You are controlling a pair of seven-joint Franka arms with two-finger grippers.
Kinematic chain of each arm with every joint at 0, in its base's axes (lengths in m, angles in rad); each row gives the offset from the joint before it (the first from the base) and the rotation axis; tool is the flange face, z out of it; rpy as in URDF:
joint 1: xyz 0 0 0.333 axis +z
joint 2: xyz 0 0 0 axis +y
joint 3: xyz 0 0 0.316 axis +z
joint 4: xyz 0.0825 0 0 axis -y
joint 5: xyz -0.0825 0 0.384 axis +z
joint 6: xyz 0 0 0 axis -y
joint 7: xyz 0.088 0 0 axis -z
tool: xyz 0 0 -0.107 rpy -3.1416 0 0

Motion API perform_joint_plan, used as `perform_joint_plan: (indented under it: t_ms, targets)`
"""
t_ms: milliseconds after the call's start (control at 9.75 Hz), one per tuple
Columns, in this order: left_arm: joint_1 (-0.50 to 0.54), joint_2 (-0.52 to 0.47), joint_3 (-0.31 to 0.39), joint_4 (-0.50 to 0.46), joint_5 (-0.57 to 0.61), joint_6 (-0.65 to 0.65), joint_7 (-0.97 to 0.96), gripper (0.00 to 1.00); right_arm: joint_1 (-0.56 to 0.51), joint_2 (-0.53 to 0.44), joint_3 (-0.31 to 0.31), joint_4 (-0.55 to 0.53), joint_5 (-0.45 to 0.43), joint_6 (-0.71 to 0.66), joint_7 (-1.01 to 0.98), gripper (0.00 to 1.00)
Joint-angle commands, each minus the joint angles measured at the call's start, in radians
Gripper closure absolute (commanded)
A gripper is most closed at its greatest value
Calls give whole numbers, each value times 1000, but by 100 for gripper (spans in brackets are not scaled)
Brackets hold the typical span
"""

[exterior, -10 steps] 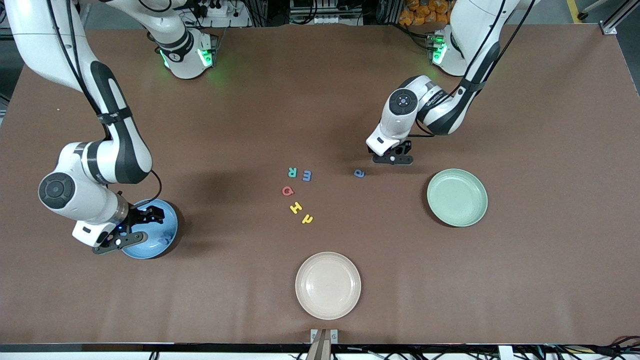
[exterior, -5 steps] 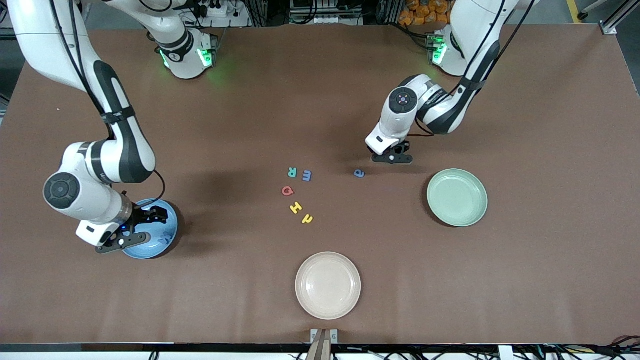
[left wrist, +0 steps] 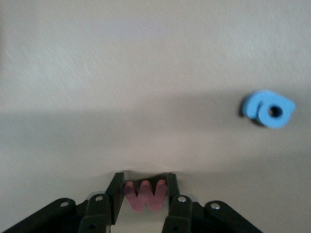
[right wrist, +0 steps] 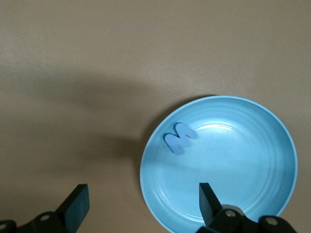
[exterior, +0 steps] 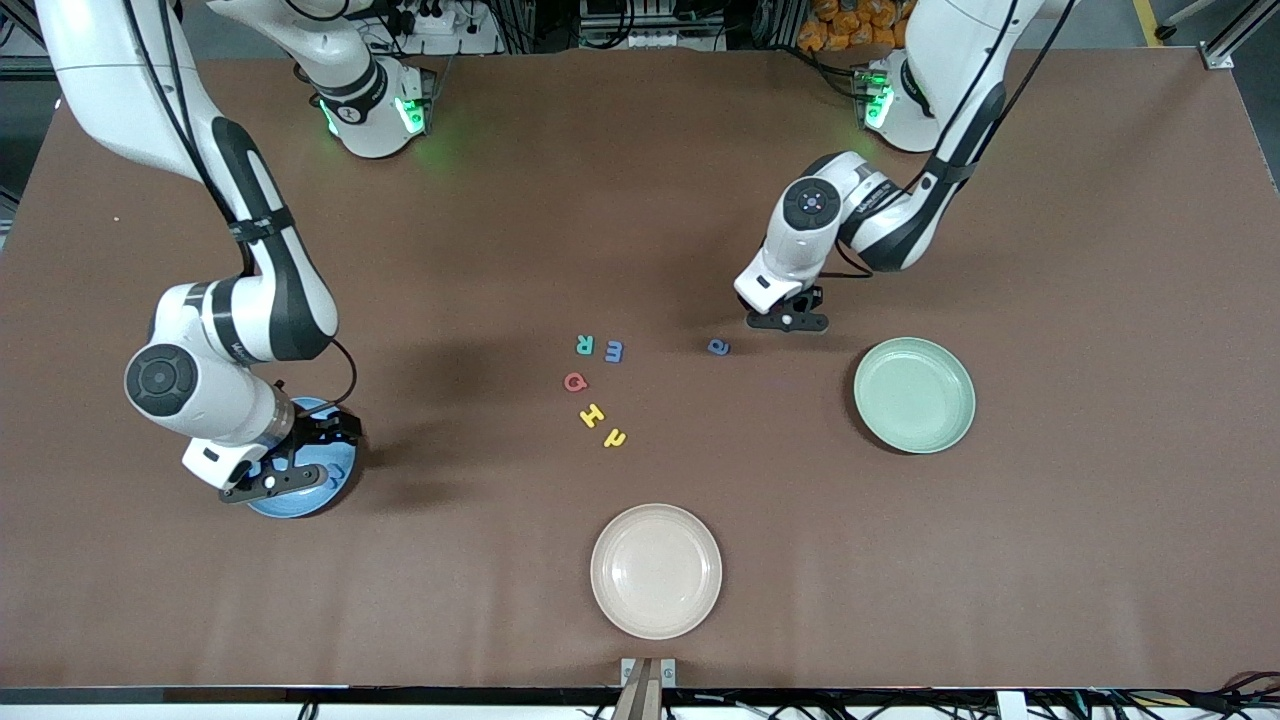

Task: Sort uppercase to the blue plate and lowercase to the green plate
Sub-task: 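Carry the pink w over the green plate with the left gripper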

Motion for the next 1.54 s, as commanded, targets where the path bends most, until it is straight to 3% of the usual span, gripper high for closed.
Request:
perform_joint_plan:
  t_ms: [0,205,410,513,821,1129,1437]
  targets:
    - [80,-46,-9,15,20,-41,119,74,15,-8,1,-5,-4,-8,50,0]
    - [101,-69,-9,85,-7,-192,197,74,27,-8,0,-7,-4,-8,78,0]
    - [126,-101,2,159,-147,-335,400,74,38,-8,1,-8,-2,-8,104,0]
    - [149,-117,14,163,-150,-359,468,74,44,-6,1,-8,-4,-10,122,0]
    - [219,-118,57,142,-150,-351,671,73,90,-6,1,-12,-4,-10,217,0]
    - [278,-88,60,85,-150,-189,739,73,148,1,0,-12,-4,-8,324,0]
    - [275,-71,60,87,-159,-137,740,71,178,6,1,-10,-4,-1,387,0]
